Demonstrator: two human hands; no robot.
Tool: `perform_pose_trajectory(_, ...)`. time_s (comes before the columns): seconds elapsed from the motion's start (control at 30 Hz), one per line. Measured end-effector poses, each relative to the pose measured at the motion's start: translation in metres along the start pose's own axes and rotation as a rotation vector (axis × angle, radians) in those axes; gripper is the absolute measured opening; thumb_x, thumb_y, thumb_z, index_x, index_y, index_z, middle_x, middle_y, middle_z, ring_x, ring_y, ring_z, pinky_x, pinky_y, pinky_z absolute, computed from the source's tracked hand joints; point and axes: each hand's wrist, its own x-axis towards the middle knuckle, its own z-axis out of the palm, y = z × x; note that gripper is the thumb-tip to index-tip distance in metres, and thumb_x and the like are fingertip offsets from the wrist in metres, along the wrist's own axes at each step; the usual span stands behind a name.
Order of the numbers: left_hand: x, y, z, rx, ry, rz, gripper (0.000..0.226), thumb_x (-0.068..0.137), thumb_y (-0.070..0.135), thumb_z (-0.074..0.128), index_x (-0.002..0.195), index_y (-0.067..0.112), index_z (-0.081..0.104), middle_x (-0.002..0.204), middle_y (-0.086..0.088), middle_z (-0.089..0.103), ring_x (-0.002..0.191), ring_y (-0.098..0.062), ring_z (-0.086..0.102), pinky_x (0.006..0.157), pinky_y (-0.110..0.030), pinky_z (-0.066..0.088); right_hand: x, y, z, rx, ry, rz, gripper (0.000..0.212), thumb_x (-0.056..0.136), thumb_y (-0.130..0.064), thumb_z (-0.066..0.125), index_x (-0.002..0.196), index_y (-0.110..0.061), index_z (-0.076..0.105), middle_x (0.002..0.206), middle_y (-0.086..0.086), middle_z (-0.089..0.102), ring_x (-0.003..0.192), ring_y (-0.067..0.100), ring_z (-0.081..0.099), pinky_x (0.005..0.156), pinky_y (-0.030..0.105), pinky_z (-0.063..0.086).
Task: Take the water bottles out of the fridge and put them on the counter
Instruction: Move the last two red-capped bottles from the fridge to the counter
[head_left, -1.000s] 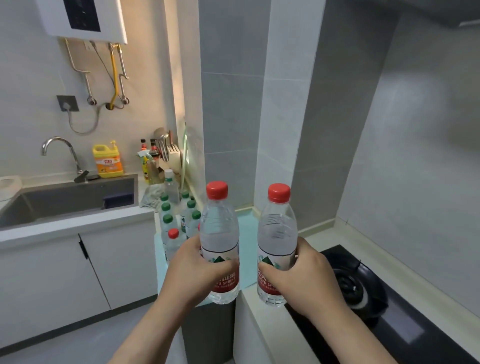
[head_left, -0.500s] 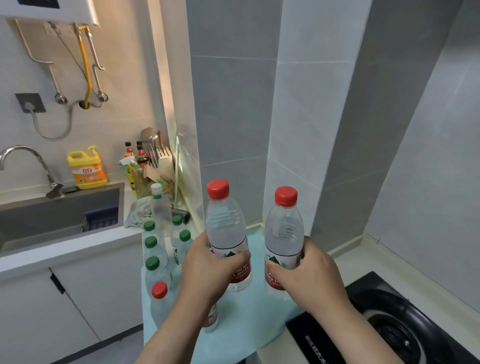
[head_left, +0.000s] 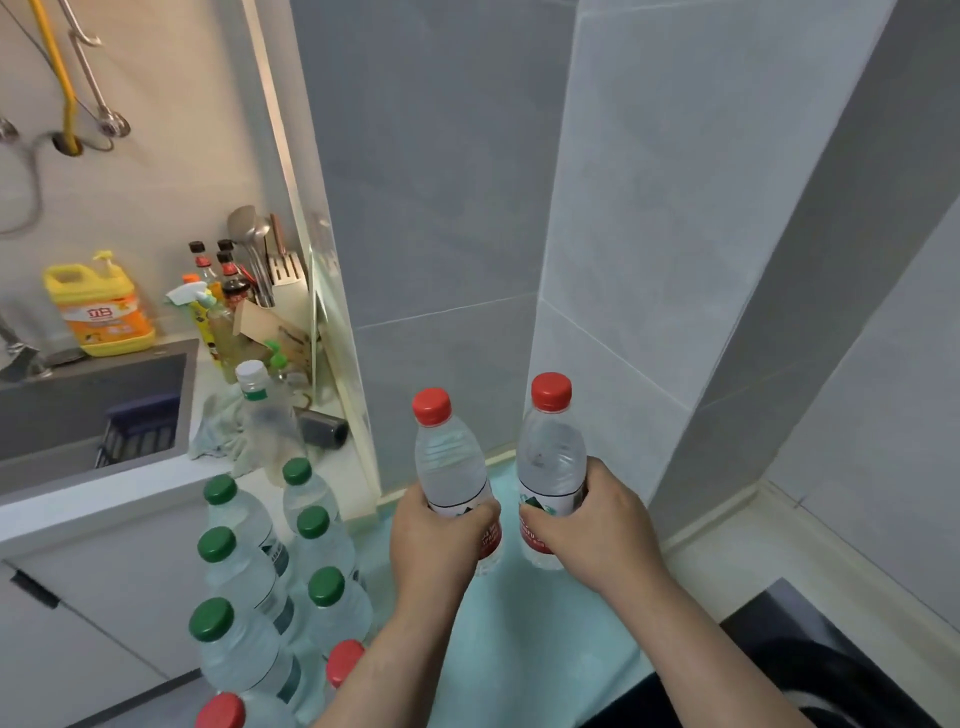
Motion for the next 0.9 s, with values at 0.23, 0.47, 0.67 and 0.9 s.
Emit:
perform_pose_trajectory(0.23, 0.044, -0.049, 0.052, 0.005, 0.155, -0.096, 0.019, 0.057, 0.013, 0.071, 0.069, 0.012, 0.055, 0.061, -0.009, 0.063, 0.047, -0.019, 0.046, 0.047, -0.029, 0.040, 0.065, 0.039, 0.053, 0.028, -0.112, 0.035, 0.040, 0.063, -0.040, 0.079, 0.093, -0.026, 0.055, 0.084, -0.012, 0.064, 0.080, 0.015, 0.063, 0.068, 0.030, 0.053)
perform_pose_trajectory(0.47, 0.086, -0.085, 0.066, -0.018, 0.271, -0.123, 0.021, 0.061, 0.004, 0.074, 0.073, 0.008, 0.056, 0.068, -0.013, 0.065, 0.052, -0.019, 0.048, 0.050, -0.029, 0.040, 0.107, 0.071, 0.107, 0.076, -0.185, 0.062, 0.042, 0.058, -0.044, 0.074, 0.094, -0.030, 0.056, 0.086, -0.011, 0.067, 0.079, 0.014, 0.066, 0.068, 0.037, 0.058)
perform_pose_trajectory(0.67, 0.106, -0.116, 0.073, 0.043, 0.252, -0.119, 0.022, 0.058, 0.003, 0.071, 0.066, 0.007, 0.051, 0.055, -0.002, 0.052, 0.047, -0.015, 0.040, 0.044, -0.028, 0.035, 0.124, 0.081, 0.137, 0.103, -0.242, 0.038, 0.032, 0.066, -0.034, 0.077, 0.091, -0.027, 0.057, 0.079, -0.009, 0.067, 0.071, 0.010, 0.064, 0.055, 0.023, 0.049)
perform_pose_trajectory(0.9, 0.117, -0.132, 0.078, 0.026, 0.338, -0.142, 0.025, 0.062, 0.005, 0.075, 0.071, 0.017, 0.054, 0.067, -0.004, 0.063, 0.056, -0.018, 0.055, 0.049, -0.026, 0.040, 0.135, 0.098, 0.161, 0.111, -0.250, 0.041, 0.034, 0.065, -0.035, 0.078, 0.090, -0.026, 0.056, 0.076, -0.009, 0.066, 0.065, 0.008, 0.062, 0.053, 0.023, 0.046)
